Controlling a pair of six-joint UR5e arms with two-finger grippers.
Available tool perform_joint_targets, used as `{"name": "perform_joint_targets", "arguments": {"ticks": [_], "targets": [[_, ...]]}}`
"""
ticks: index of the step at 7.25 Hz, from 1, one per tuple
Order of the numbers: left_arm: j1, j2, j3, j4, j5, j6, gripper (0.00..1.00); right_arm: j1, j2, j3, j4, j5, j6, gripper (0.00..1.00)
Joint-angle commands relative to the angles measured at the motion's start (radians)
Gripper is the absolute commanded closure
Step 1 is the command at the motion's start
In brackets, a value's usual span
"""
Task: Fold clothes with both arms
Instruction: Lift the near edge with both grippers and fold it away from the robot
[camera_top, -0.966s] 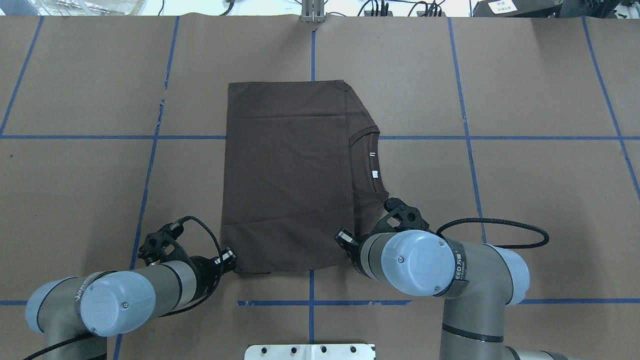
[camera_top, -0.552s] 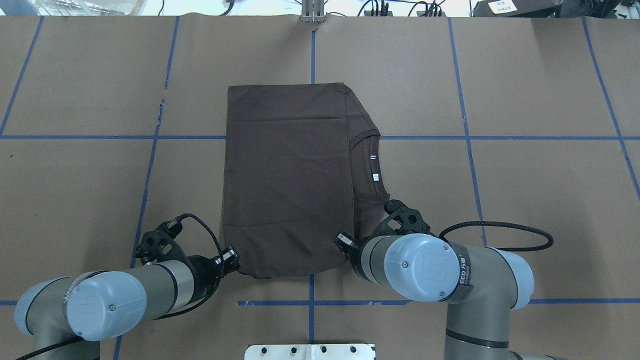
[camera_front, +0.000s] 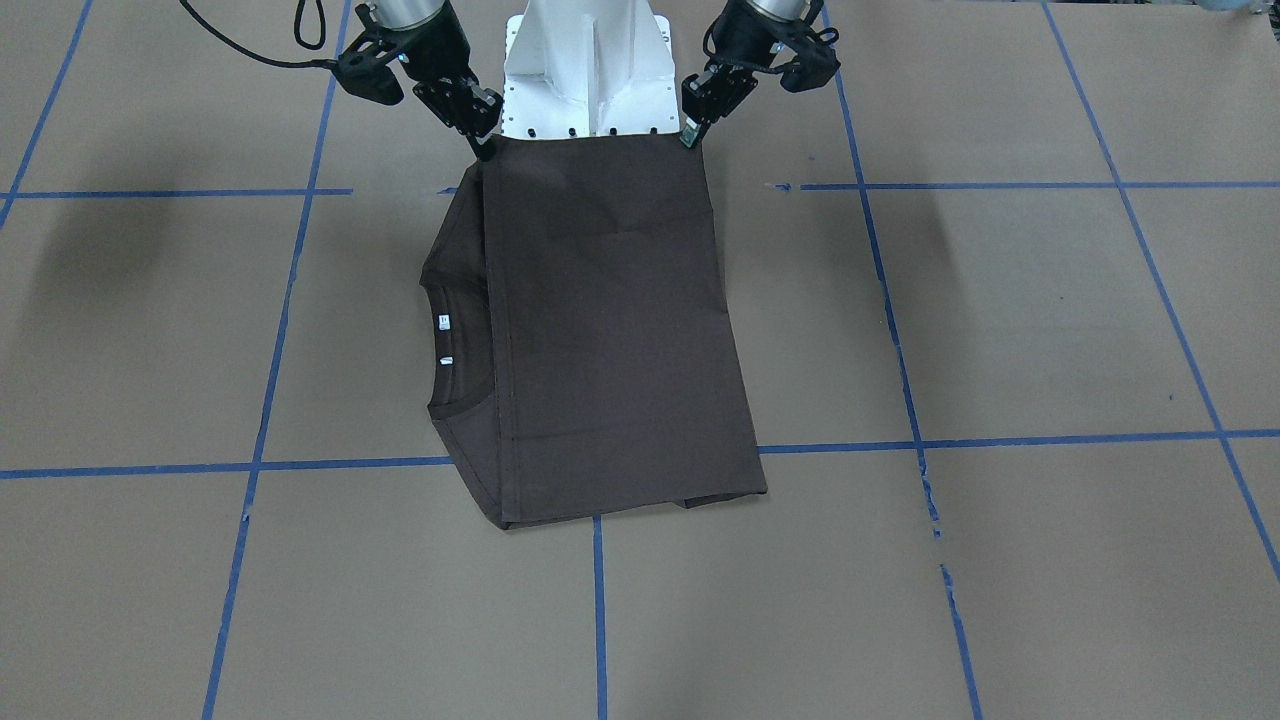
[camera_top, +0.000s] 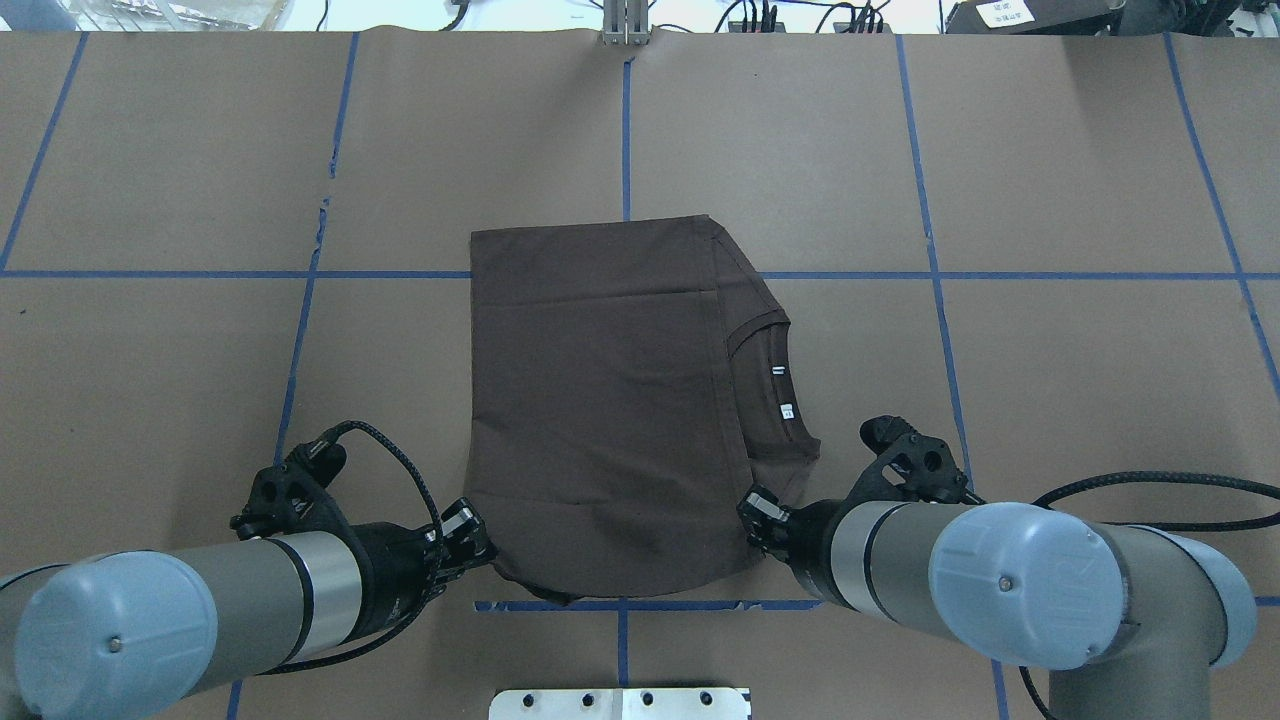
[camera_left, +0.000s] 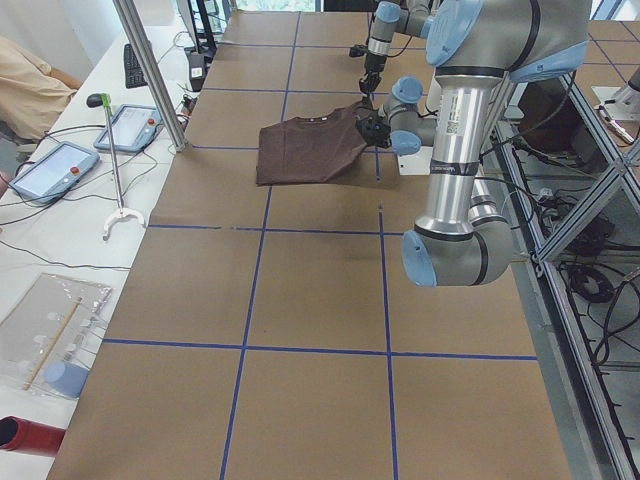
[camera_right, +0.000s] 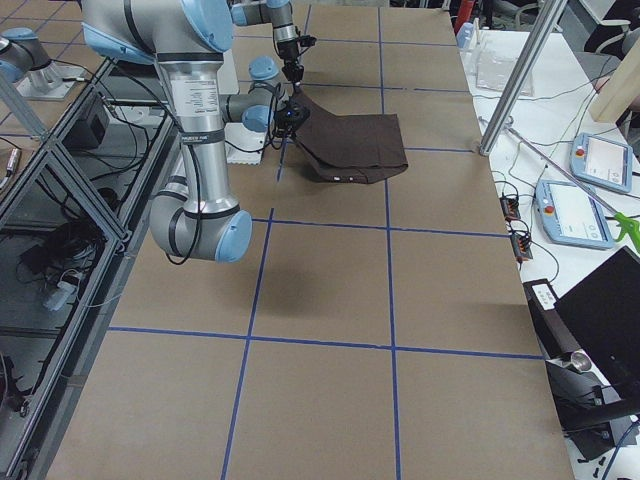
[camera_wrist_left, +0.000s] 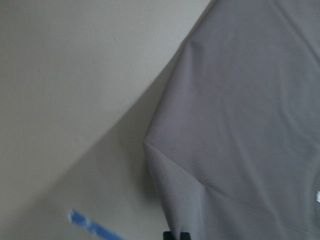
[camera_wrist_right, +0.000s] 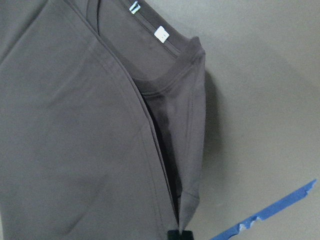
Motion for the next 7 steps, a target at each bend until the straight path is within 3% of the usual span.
{"name": "perform_joint_targets", "arguments": {"ticks": [1,3,7], "targets": [[-0.092,-0.082,0.002,0.082,-0.037,0.095,1.00,0.123,0.137,-0.116,-0.002,0.024,-0.060,1.00],[-0.161,-0.102,0.068,0.083,-0.037,0.176,1.00,0.287,0.189,-0.183,-0.028,0.186,-0.137,1.00],[-0.270,-0.191,0.198,0.067,-0.038,0.247,1.00,0.353,0.278,-0.348,-0.022,0.193,-0.177,1.00]]}}
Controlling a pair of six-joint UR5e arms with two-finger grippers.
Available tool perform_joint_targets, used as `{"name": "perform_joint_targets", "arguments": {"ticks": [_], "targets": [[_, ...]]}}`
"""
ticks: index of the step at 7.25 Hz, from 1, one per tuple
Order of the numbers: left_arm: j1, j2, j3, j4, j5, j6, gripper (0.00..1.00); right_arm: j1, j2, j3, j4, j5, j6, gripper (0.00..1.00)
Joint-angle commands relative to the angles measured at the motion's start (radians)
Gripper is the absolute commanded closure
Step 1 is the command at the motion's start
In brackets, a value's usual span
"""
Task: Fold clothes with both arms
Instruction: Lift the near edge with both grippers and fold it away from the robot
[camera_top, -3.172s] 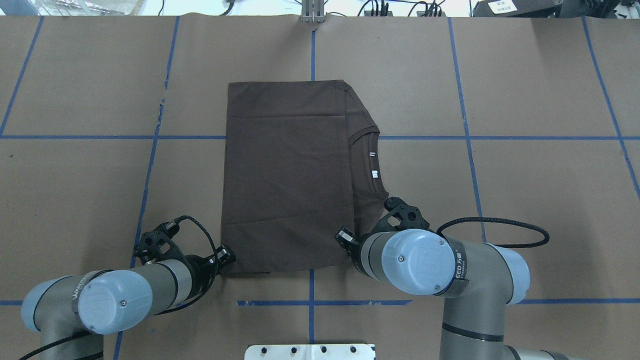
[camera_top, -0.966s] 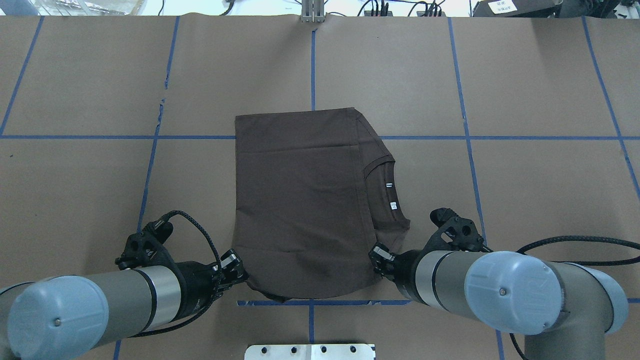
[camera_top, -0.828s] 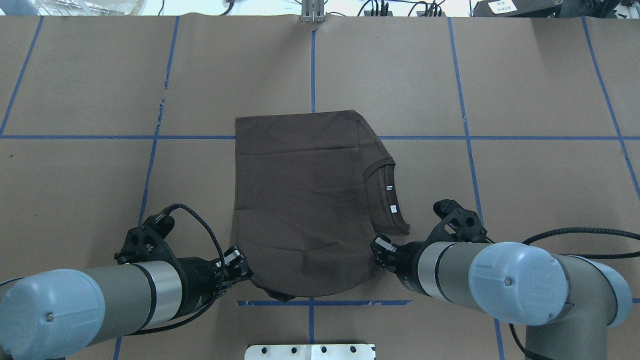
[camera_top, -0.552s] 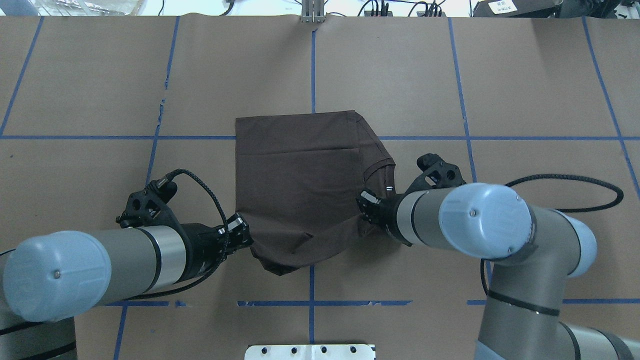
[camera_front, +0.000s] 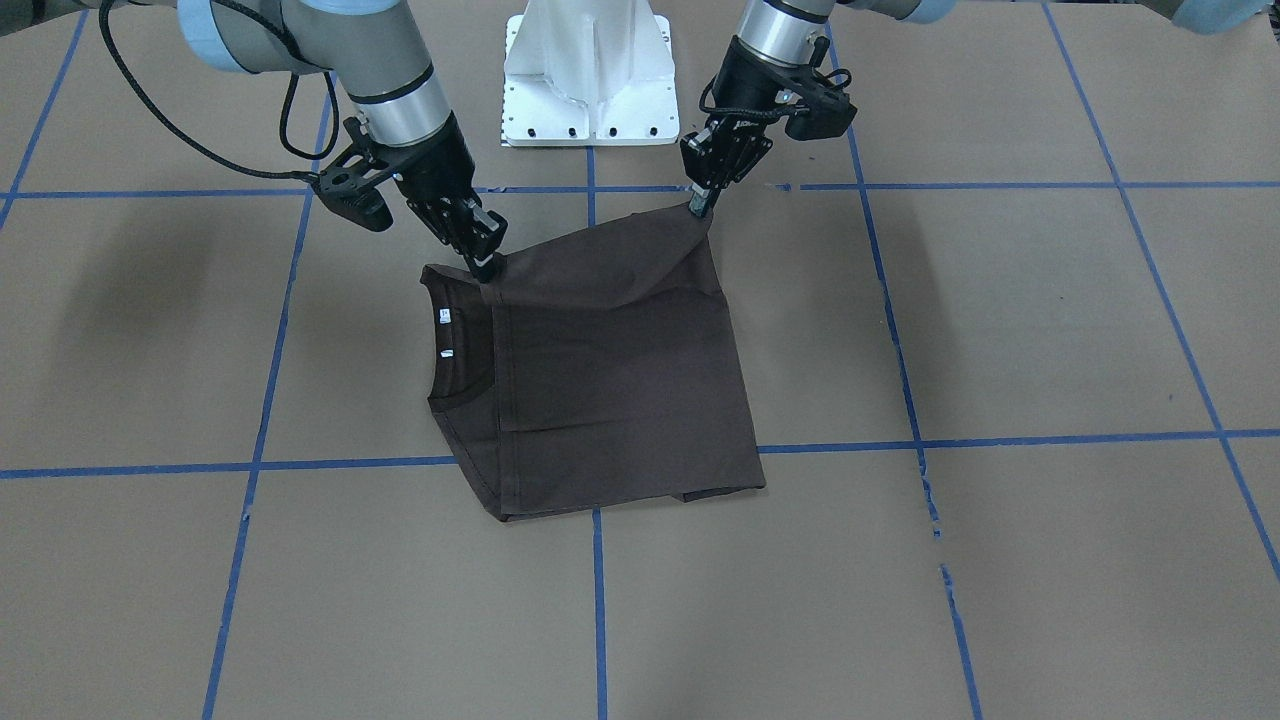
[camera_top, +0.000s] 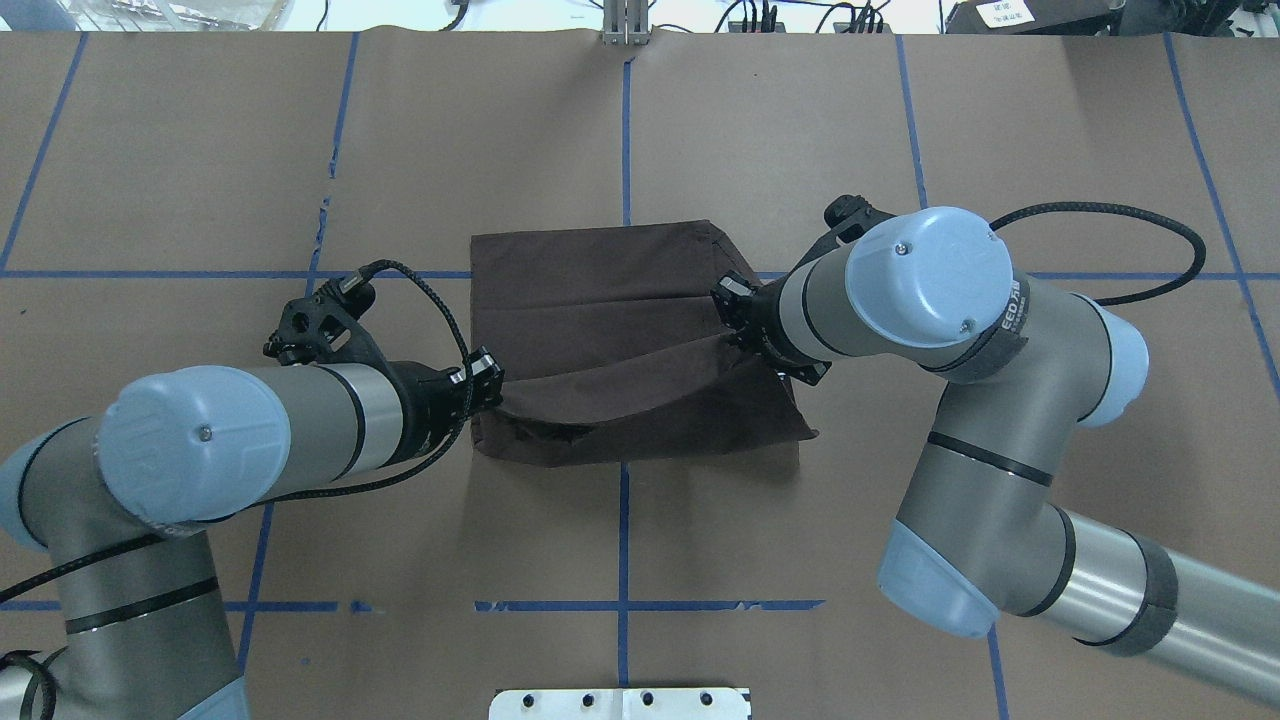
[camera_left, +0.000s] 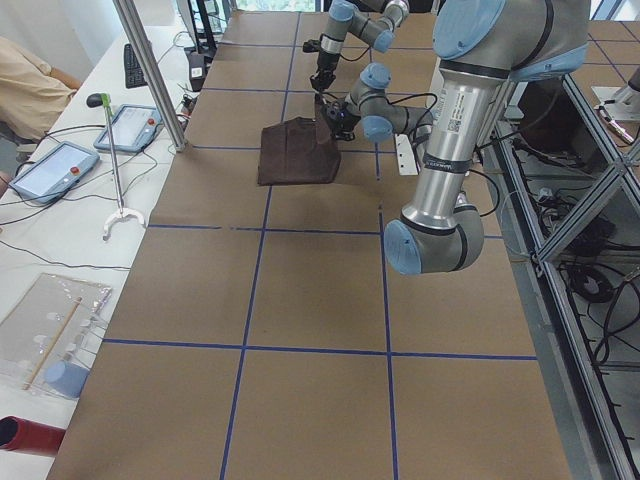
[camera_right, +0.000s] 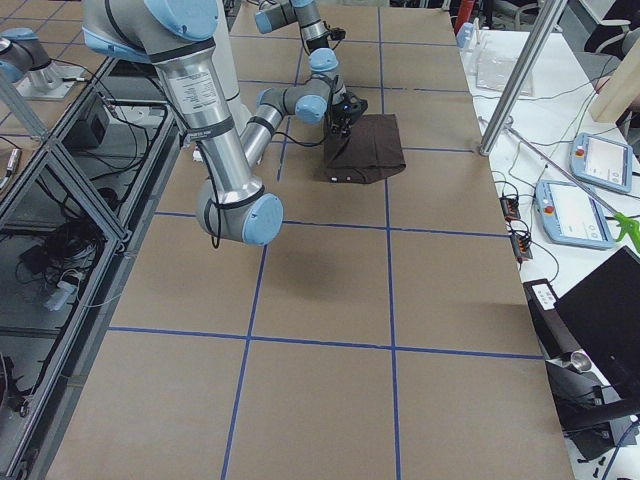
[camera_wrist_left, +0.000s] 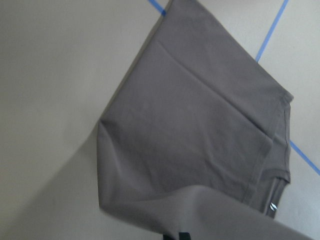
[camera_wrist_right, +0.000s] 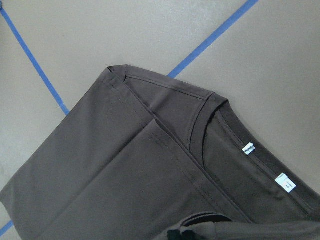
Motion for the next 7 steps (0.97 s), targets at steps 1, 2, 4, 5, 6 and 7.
{"name": "perform_joint_targets", "arguments": {"ticks": [1,2,4,5,6,7], "targets": [[-0.066,-0.066,0.085,-0.004,0.000,0.060,1.00,0.032,0.040,-0.074,0.001,0.003,-0.024,1.00],[-0.102,-0.086,0.124,-0.011,0.000,0.089,1.00,0.038,0.064,-0.111,0.003,0.005,-0.025,1.00],[-0.142,-0.100,0.271,-0.138,0.003,0.151,1.00,0.055,0.109,-0.186,0.006,0.005,-0.033,1.00],[-0.144,-0.109,0.354,-0.227,0.004,0.160,1.00,0.063,0.139,-0.230,0.008,0.006,-0.034,1.00],[-0.149,-0.125,0.407,-0.266,0.006,0.159,1.00,0.069,0.156,-0.297,0.058,0.011,-0.034,1.00],[-0.161,-0.157,0.468,-0.269,0.007,0.157,1.00,0.083,0.160,-0.376,0.140,0.025,-0.036,0.89]]}}
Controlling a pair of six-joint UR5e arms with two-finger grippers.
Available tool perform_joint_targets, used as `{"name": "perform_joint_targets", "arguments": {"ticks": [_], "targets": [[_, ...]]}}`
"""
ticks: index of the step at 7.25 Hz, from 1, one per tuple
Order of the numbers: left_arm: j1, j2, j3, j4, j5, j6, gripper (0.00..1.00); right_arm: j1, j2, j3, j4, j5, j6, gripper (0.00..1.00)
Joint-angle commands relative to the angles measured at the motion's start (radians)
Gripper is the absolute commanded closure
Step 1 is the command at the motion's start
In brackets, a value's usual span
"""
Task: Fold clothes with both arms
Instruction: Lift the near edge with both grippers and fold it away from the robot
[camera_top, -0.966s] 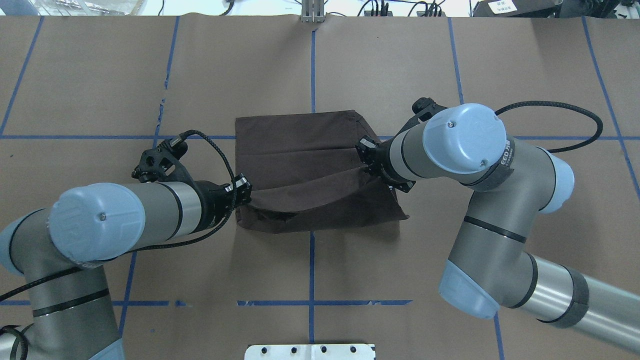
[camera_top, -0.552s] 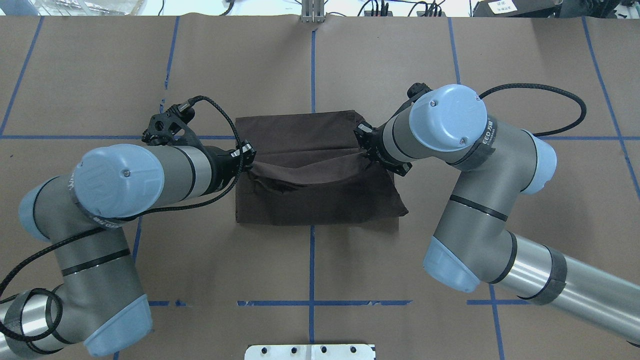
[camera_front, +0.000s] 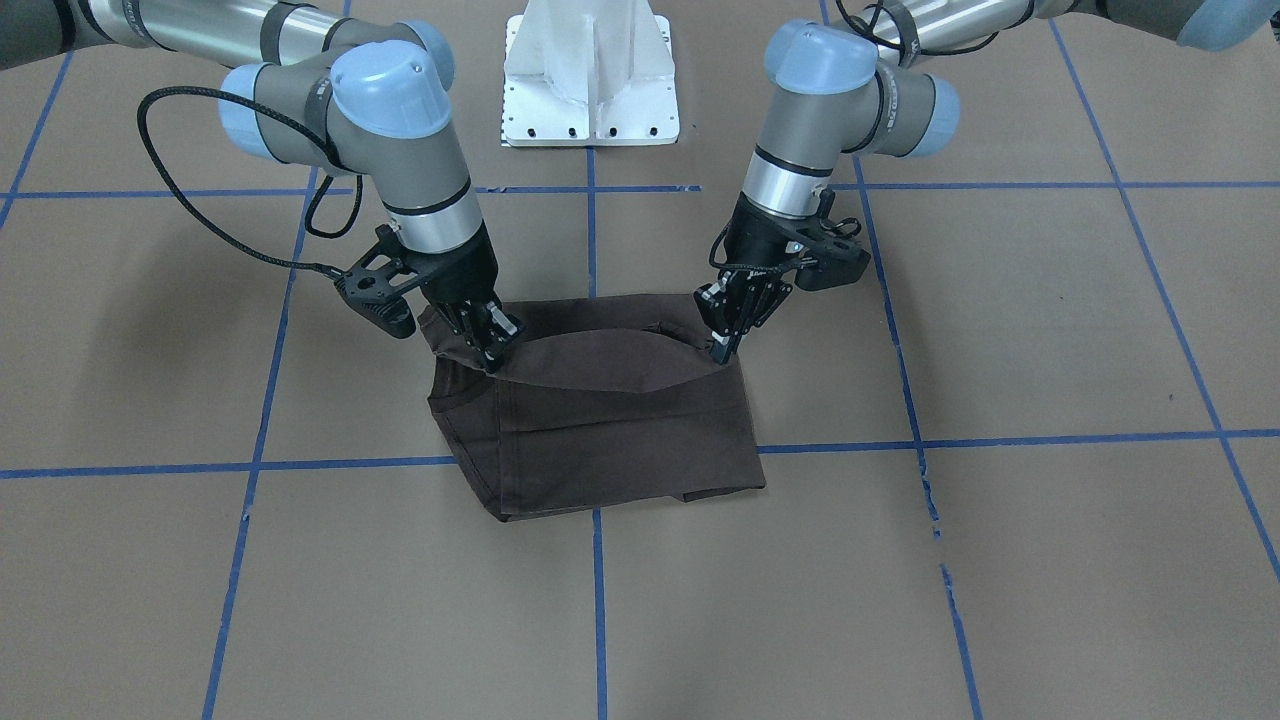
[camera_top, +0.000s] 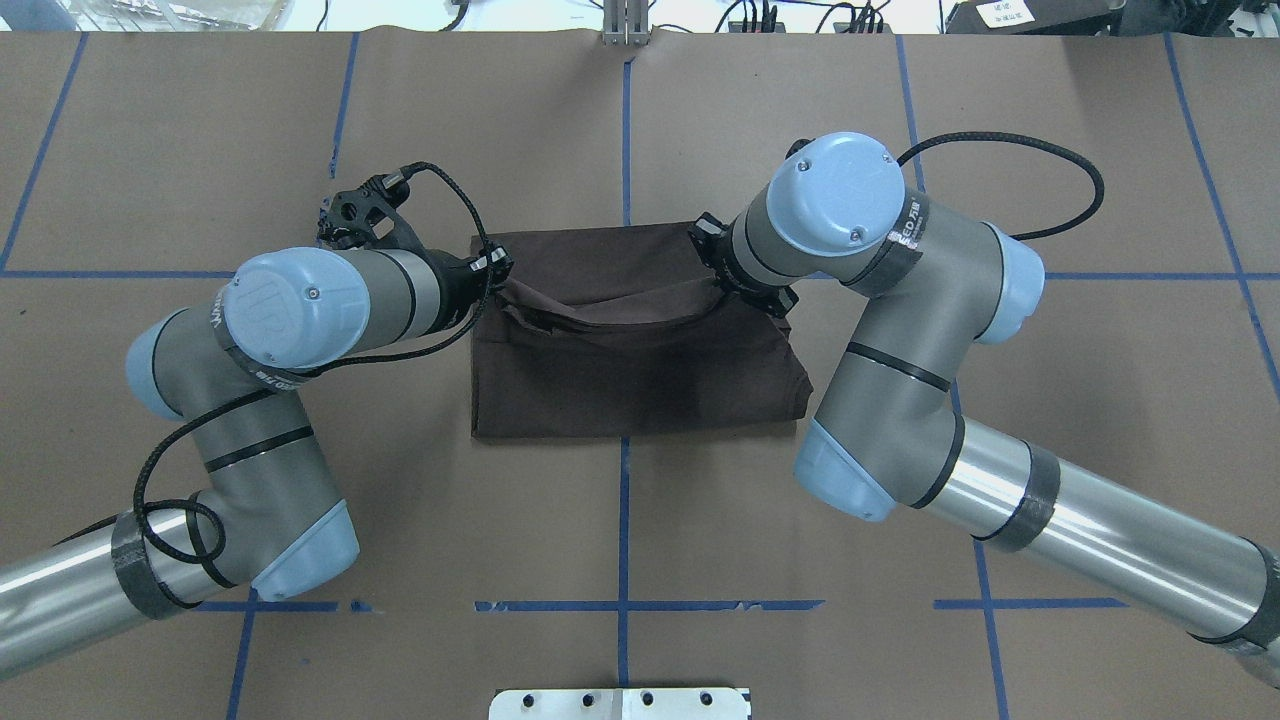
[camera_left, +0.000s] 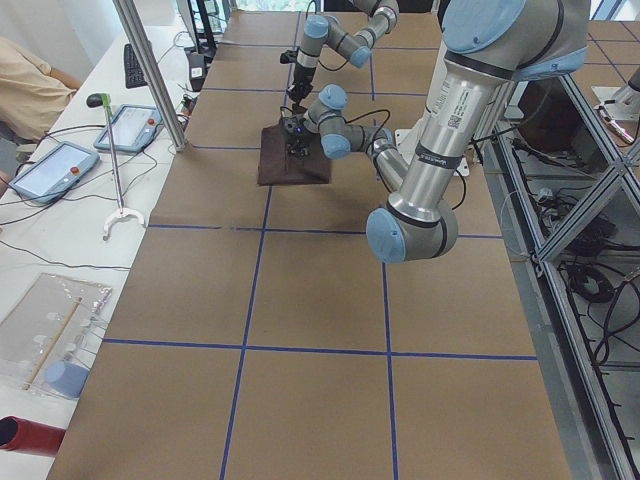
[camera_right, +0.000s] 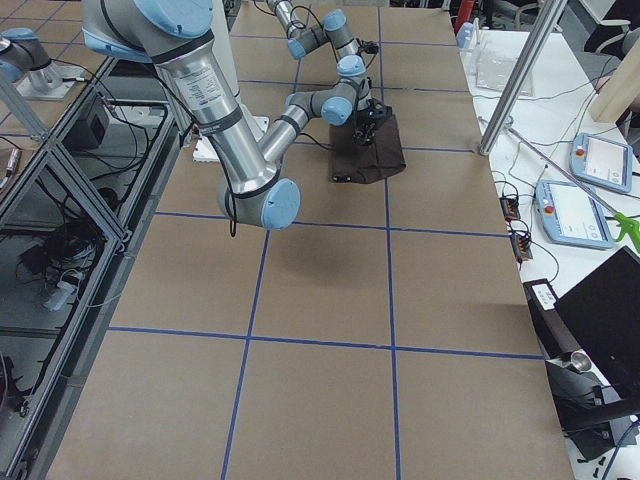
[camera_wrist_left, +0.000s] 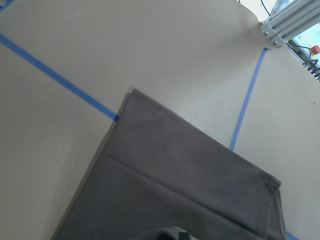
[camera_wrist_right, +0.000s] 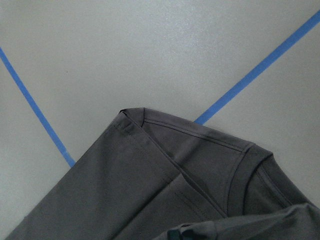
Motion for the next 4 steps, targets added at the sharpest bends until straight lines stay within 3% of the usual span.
{"name": "perform_joint_targets", "arguments": {"ticks": [1,2,3,4], "targets": [[-0.045,-0.092,0.202,-0.072,0.003,0.002,0.69,0.040,0.056,-0.215,0.145,0.047,-0.076,0.45],[-0.081,-0.133,0.386,-0.253,0.003,0.097,0.26,0.089,0.162,-0.413,0.237,0.063,-0.213,0.00],[-0.113,-0.135,0.410,-0.297,-0.003,0.117,0.00,0.119,0.172,-0.446,0.258,0.073,-0.280,0.00],[-0.130,-0.128,0.411,-0.302,-0.006,0.122,0.00,0.167,0.169,-0.445,0.257,0.130,-0.358,0.00]]}}
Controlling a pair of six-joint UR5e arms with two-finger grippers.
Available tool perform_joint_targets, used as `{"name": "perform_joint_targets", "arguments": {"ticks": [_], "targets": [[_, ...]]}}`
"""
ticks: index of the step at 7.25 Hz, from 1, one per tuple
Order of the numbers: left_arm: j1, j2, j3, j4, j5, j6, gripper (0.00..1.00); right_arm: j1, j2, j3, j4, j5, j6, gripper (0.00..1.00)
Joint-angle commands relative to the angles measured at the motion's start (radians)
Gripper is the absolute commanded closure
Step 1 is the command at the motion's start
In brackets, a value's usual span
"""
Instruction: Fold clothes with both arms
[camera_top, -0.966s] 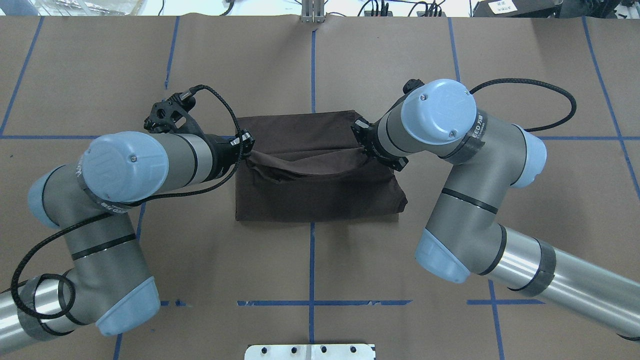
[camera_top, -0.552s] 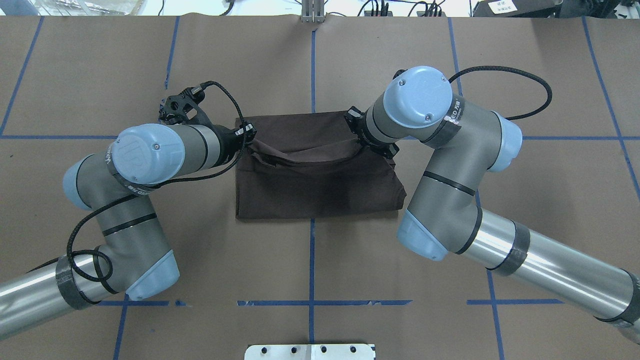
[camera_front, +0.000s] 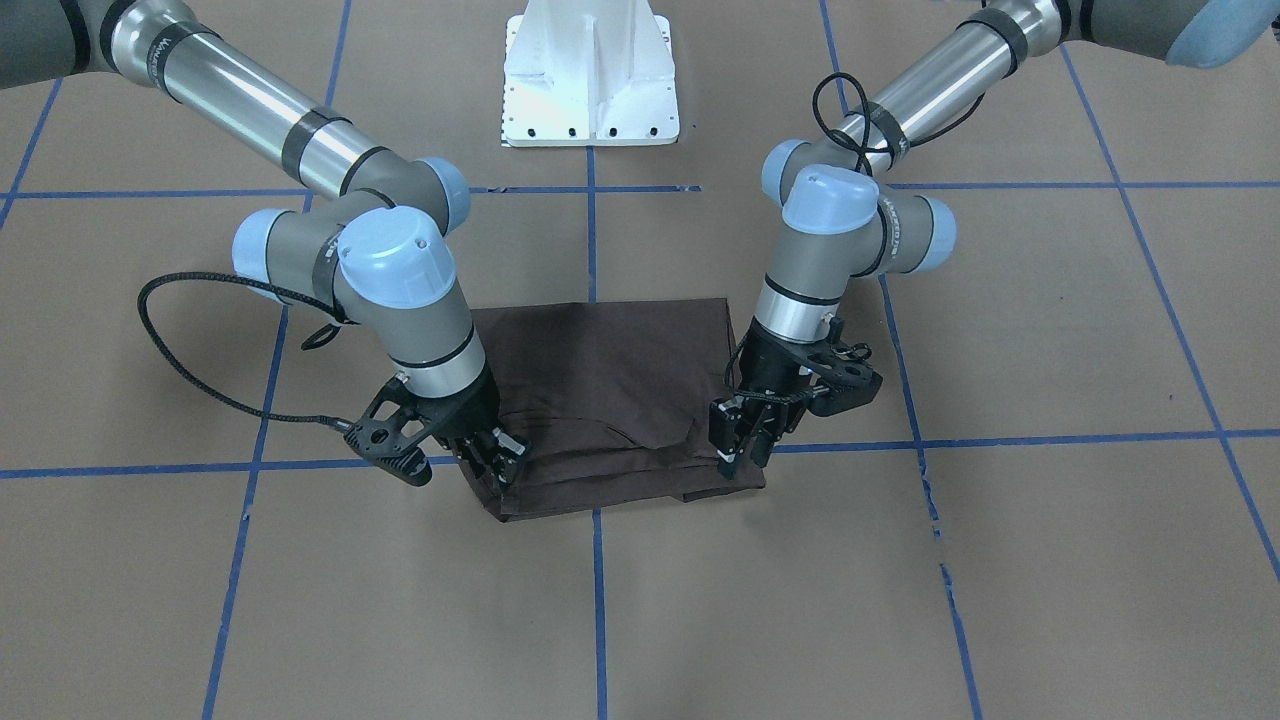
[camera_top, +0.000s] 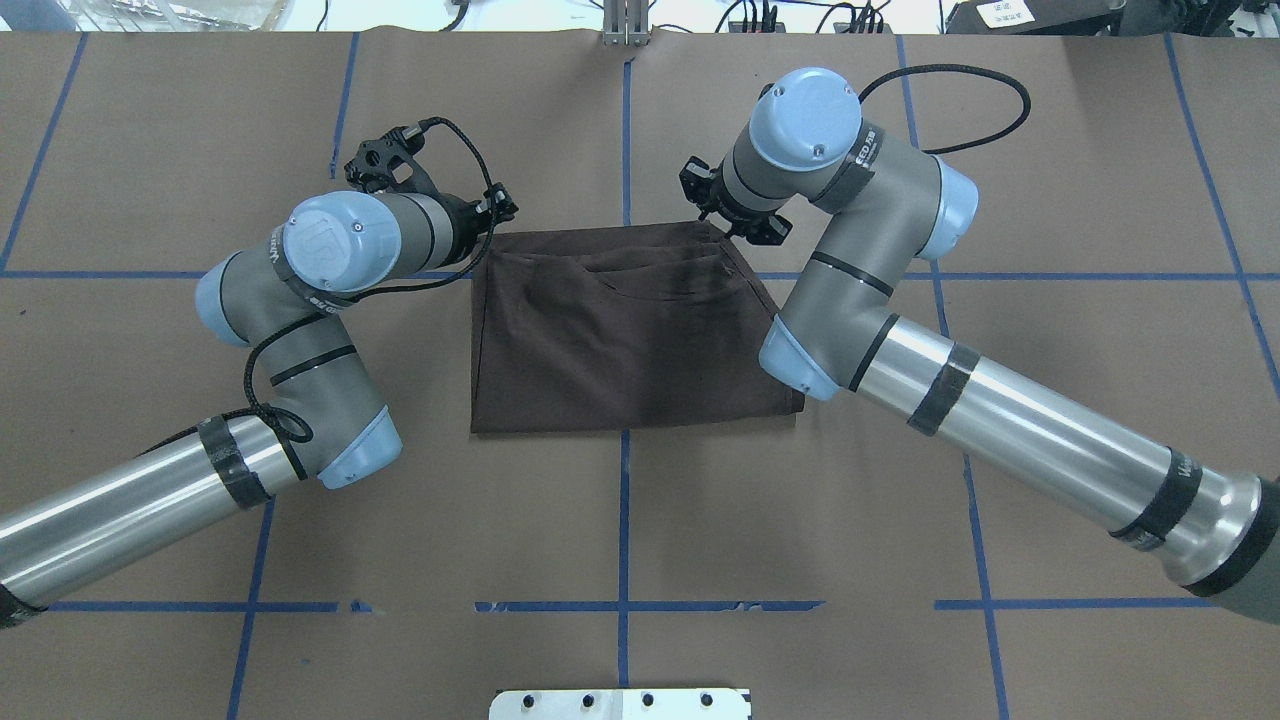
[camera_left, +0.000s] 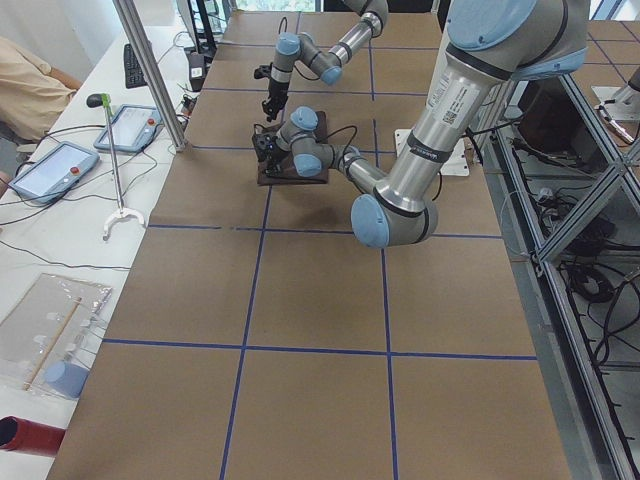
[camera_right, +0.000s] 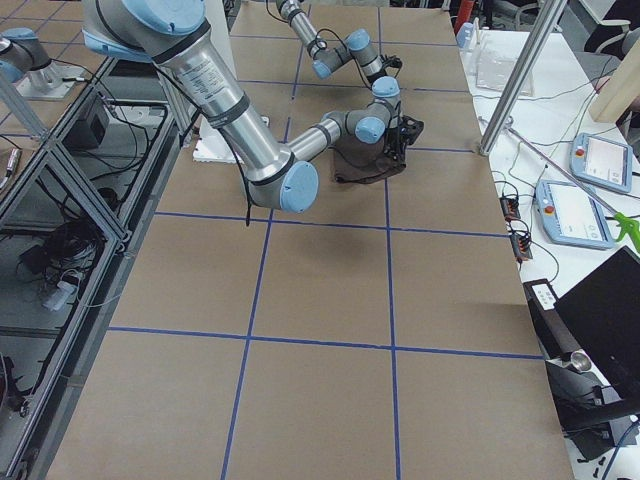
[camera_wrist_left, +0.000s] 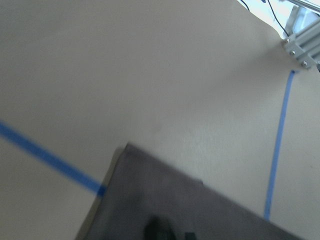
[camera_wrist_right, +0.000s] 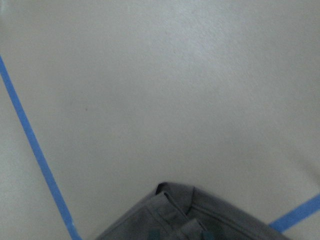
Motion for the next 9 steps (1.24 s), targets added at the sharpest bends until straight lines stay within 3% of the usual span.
{"name": "perform_joint_targets", "arguments": {"ticks": [1,3,4,5,7,9], "targets": [[-0.028,0.003,0.004,-0.034,-0.006,0.020,0.00,0.067,0.014,-0.035,0.019,0.074,-0.099,0.00],[-0.064,0.050,-0.115,-0.007,-0.115,0.049,0.00,0.090,-0.010,0.017,0.007,0.112,-0.097,0.00],[-0.087,0.134,-0.219,-0.005,-0.177,0.157,0.00,0.157,-0.085,0.061,0.013,0.193,-0.117,0.00],[-0.139,0.214,-0.302,0.019,-0.243,0.307,0.00,0.268,-0.166,0.093,0.010,0.299,-0.269,0.00],[-0.328,0.300,-0.322,0.064,-0.497,0.612,0.00,0.498,-0.283,0.089,0.002,0.451,-0.593,0.00],[-0.570,0.421,-0.299,0.067,-0.640,1.120,0.00,0.674,-0.323,0.098,-0.201,0.495,-1.062,0.00]]}}
